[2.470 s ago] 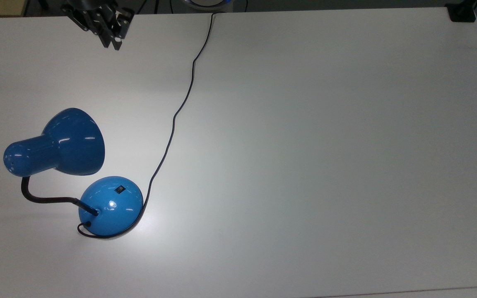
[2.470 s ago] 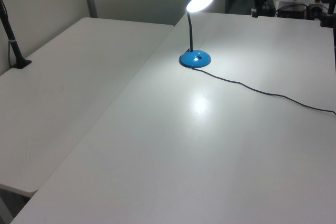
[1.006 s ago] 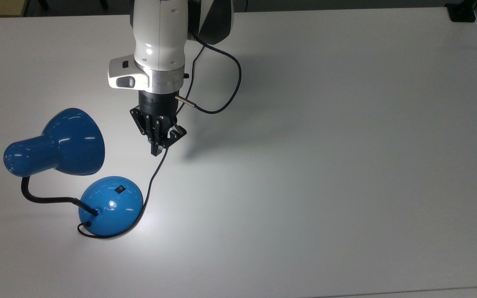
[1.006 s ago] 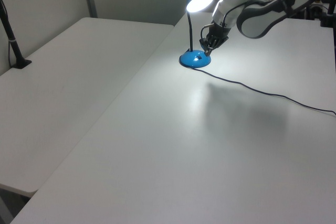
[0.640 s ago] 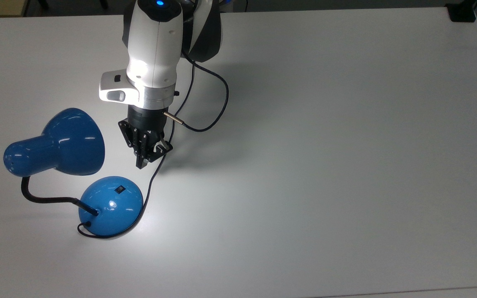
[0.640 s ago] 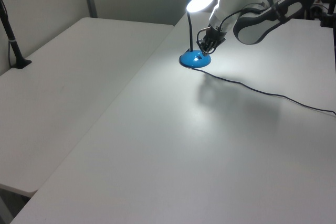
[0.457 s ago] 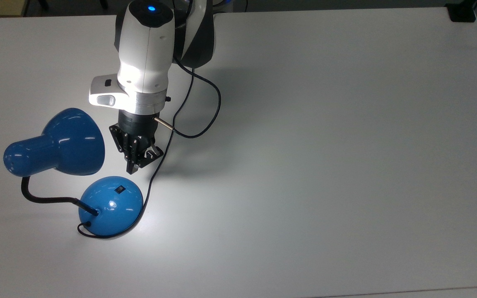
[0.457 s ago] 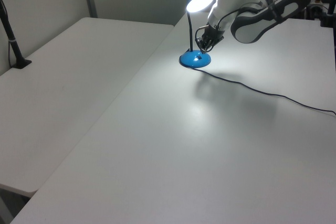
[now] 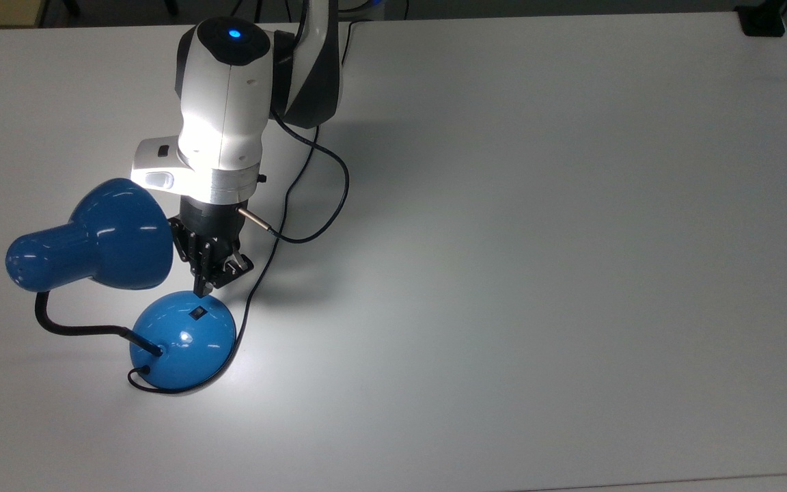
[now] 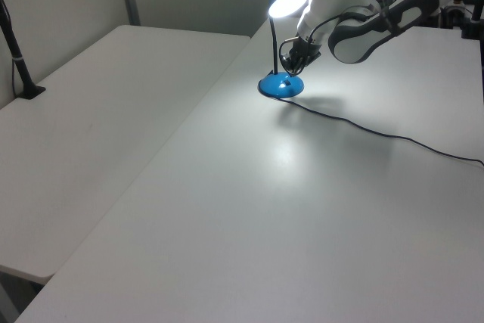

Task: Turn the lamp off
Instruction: 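Lower the closed gripper onto the black switch on the lamp base and press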

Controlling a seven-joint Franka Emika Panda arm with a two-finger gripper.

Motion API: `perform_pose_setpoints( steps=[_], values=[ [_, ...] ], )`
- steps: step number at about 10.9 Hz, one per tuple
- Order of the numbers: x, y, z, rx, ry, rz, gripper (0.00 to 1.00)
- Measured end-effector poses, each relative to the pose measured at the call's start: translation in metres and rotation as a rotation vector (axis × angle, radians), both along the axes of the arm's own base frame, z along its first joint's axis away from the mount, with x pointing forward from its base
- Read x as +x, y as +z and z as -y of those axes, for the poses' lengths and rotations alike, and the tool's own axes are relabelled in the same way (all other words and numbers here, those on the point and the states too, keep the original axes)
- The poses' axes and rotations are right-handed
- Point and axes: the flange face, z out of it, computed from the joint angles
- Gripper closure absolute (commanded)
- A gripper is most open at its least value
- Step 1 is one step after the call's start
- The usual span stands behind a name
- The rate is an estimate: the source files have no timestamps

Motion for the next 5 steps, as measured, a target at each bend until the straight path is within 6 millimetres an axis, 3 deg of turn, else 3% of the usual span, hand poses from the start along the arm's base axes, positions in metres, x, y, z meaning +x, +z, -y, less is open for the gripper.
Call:
perform_pose_setpoints(
  steps=[5],
  values=[
    [0.0010, -0.0062, 0.0037, -0.002, -0.004, -0.007, 0.95]
  ],
)
